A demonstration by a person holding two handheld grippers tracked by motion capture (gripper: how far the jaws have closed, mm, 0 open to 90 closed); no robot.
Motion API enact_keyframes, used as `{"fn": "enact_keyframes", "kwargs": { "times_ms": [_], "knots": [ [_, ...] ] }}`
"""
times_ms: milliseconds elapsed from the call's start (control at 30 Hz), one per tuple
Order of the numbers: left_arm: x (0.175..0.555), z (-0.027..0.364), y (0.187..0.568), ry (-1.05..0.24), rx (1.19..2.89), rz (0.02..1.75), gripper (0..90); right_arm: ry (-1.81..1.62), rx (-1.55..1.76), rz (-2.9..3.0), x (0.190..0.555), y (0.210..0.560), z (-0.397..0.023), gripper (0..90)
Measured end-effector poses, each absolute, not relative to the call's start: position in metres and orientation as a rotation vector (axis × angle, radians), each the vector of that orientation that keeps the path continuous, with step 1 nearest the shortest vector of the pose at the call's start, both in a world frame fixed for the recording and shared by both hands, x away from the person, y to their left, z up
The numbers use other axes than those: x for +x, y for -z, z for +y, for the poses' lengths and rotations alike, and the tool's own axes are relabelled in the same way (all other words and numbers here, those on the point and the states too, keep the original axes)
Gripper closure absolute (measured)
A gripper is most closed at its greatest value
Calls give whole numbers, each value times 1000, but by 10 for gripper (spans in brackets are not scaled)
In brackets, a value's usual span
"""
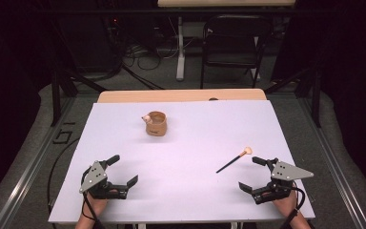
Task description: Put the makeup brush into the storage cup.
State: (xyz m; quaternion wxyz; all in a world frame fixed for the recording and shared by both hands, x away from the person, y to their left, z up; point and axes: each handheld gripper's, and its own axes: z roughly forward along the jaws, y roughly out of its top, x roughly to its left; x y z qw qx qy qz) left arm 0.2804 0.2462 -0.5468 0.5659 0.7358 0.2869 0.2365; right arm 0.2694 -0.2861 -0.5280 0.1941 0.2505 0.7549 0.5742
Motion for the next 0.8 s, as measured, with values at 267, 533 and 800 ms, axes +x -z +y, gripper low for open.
{"fn": "enact_keyframes", "kwargs": {
  "times_ms": [267, 533, 800],
  "knots": [
    [280, 246, 547, -563, 1723, 680, 0, -1610, 712, 2123, 270, 529, -286, 0],
    [280, 246, 547, -563, 1724, 685, 0, -1582, 728, 2164, 275, 528, -283, 0],
    [281, 246, 547, -564, 1725, 694, 0, -1531, 706, 2208, 289, 525, -289, 0]
  ]
}}
